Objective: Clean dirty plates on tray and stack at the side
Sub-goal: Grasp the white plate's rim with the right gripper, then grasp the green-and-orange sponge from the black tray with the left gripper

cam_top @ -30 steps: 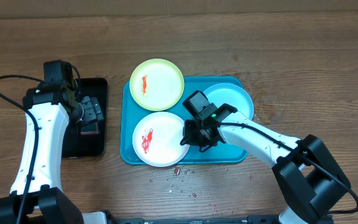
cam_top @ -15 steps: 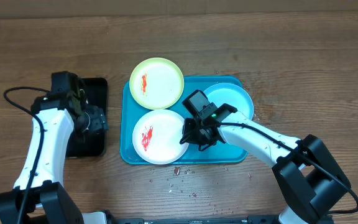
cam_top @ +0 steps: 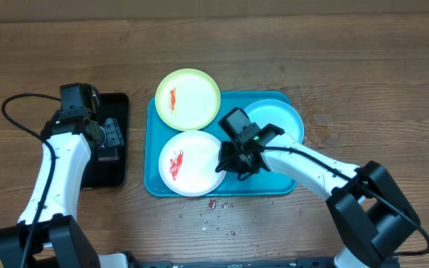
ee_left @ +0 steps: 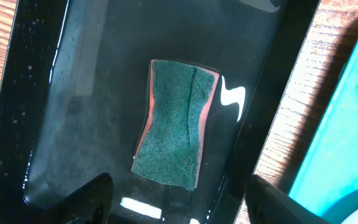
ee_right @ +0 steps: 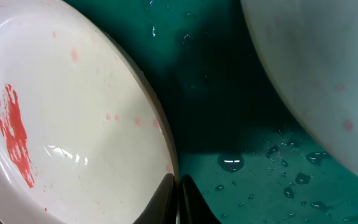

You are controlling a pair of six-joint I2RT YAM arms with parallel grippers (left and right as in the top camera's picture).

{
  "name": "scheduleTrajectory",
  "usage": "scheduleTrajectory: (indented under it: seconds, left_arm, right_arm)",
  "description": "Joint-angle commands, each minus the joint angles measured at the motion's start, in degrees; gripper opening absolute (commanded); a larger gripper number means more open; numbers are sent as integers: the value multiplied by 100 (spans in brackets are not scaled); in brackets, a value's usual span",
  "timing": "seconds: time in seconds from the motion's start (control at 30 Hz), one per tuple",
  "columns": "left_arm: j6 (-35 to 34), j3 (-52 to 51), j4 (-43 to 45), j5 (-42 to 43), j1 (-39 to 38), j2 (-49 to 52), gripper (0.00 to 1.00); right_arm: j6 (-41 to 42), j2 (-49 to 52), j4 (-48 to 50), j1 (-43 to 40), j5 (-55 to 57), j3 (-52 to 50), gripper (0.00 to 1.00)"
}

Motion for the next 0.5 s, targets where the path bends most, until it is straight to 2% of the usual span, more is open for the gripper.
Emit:
scheduleTrajectory:
  seconds: [0.0, 0.3, 0.47]
  left_arm:
    - [385, -61, 114, -140, -2, 59, 67]
    - [651, -70, 660, -109, -2, 835, 67]
    - [671, -70, 787, -111, -2, 1156, 62]
  right_arm:
    - [22, 17, 42, 0, 52, -22, 4]
    - [20, 17, 42, 0, 55, -22, 4]
    - [15, 17, 42, 0, 55, -22, 4]
